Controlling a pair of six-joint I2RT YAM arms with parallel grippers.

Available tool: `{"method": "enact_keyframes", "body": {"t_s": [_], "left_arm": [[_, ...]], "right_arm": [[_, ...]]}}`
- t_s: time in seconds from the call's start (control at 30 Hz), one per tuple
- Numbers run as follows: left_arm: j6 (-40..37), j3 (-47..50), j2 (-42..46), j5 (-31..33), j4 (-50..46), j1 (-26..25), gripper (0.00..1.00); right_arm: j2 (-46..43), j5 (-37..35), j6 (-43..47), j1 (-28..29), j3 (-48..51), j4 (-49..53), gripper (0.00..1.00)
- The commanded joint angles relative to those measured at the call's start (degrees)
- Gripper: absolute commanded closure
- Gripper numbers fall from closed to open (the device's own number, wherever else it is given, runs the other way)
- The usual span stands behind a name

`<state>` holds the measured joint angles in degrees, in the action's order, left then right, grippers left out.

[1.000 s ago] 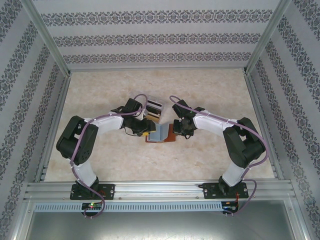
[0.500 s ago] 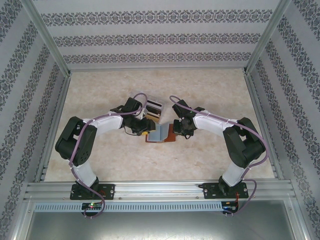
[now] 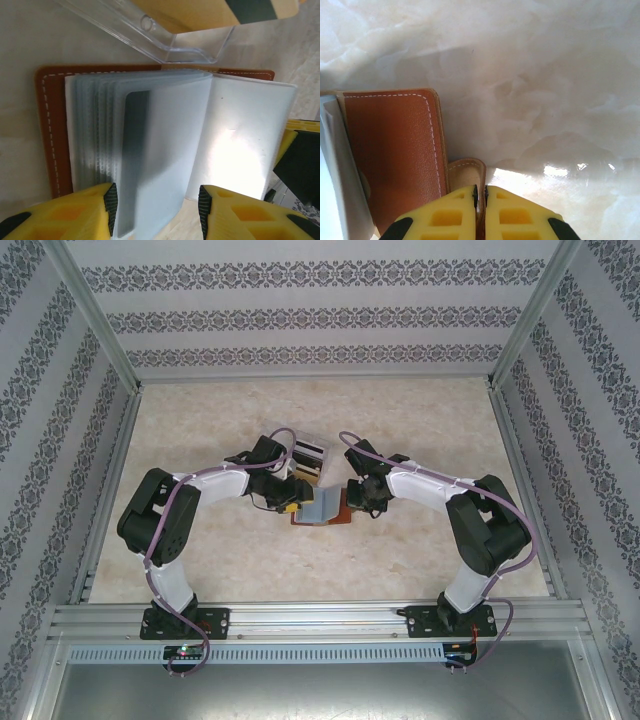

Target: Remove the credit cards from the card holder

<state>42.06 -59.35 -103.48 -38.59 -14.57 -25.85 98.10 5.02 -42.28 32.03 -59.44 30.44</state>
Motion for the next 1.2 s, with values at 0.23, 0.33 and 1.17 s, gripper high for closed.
{"method": "enact_keyframes", "body": {"t_s": [0.23,0.33,1.17], "left_arm": [[0.63,-2.72,-1.36,-2.63,-0.25,-1.8,0.5],[0.75,-3.15,-1.28,-4.96,1.43,-2.35,0.5],[5.72,-7.43,-7.93,-0.73,13.62,-10.42,0.45]], "right_arm": [[0.26,-0.03,-1.32,0.66,-0.4,1.19,0.9],[0.25,-0.04,-1.31,0.58,-0.39,1.2,0.9],[-14.84,-4.61,-2.16,-1.31,4.99,-3.67,0.65]]}}
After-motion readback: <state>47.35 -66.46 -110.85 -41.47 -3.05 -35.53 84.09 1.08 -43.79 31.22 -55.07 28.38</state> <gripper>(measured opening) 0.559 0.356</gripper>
